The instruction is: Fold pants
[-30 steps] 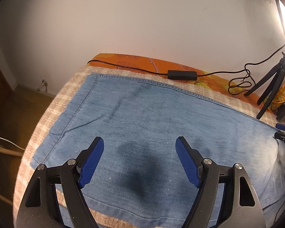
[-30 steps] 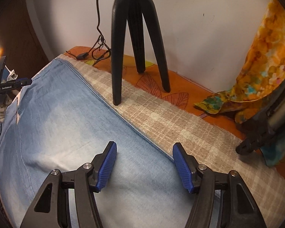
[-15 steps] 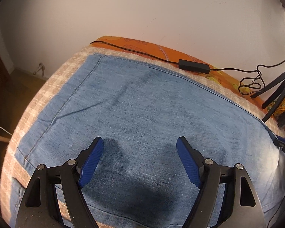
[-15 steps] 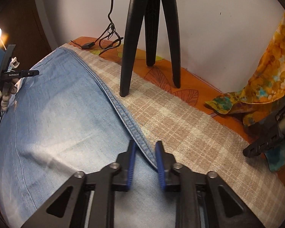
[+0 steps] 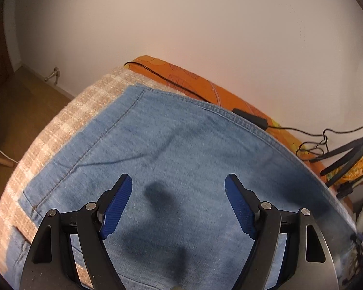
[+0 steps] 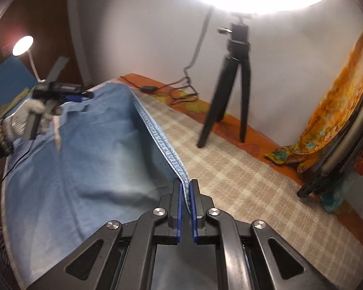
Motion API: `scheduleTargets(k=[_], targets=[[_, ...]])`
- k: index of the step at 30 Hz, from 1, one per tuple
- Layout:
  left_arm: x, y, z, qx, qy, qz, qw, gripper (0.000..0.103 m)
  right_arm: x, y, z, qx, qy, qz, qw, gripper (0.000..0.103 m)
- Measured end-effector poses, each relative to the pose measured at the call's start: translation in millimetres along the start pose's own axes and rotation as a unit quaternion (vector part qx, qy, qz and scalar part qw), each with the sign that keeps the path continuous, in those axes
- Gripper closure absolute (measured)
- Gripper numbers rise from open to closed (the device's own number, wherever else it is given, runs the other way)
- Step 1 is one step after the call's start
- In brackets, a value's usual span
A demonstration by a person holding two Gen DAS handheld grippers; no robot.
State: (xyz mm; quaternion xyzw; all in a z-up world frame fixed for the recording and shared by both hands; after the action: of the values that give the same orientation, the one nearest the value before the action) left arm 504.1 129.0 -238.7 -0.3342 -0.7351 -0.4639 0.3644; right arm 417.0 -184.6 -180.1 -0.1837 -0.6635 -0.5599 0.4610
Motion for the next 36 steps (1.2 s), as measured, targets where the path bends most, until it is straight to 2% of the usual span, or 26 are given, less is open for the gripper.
scheduleTargets(k=[4, 9, 13, 17, 21, 26, 29, 33, 35, 36], targets=[[5, 15, -2, 0.027, -0.013, -0.008, 0.9995, 0.024, 23, -17, 29, 0.024, 0.016, -0.007, 1.000, 0.100], [16, 28, -1, 0.057, -0.035, -0.023, 0.9975, 0.024, 24, -43, 58, 0.044, 0.034, 0.015, 0.998, 0.100], [14, 35, -6, 0.059, -0.035, -0.019, 0.9975, 0.024, 17, -64, 75, 0.053, 0.055, 0.035, 0.996, 0.100], [-2, 35, -24, 0.045, -0.037, 0.009, 0.9983, 0.024, 12, -80, 93, 0.076, 0.061, 0.051, 0.994, 0.100], [-24, 28, -49, 0.010, 0.001, 0.045, 0.9989, 0.024, 11, -82, 96, 0.077, 0.062, 0.051, 0.994, 0.100], [-49, 14, -71, -0.025, 0.057, 0.066, 0.9959, 0.024, 11, -80, 94, 0.077, 0.063, 0.048, 0.994, 0.100], [-53, 9, -66, -0.003, 0.077, 0.063, 0.9951, 0.024, 9, -81, 95, 0.079, 0.062, 0.048, 0.994, 0.100], [-50, 7, -54, 0.038, 0.070, 0.041, 0.9960, 0.030, 8, -81, 95, 0.081, 0.057, 0.043, 0.994, 0.100], [-47, 6, -52, 0.037, 0.068, 0.033, 0.9965, 0.050, 8, -80, 93, 0.078, 0.055, 0.039, 0.995, 0.100], [-46, 6, -51, 0.035, 0.068, 0.029, 0.9966, 0.055, 9, -79, 92, 0.076, 0.054, 0.037, 0.995, 0.100]])
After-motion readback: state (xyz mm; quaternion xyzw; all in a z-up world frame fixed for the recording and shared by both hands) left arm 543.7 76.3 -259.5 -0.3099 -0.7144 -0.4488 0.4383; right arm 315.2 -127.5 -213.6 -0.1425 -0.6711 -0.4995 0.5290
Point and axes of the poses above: each gripper's, at about its wrist camera, not at the fingertips, and x roughly against the way its jaws point, z to its left, y to its top, the point moved 6 cm from there along -x, roughly the way its jaws point, and after that the axes turned 5 degrees about z, right-handed, at the moved point
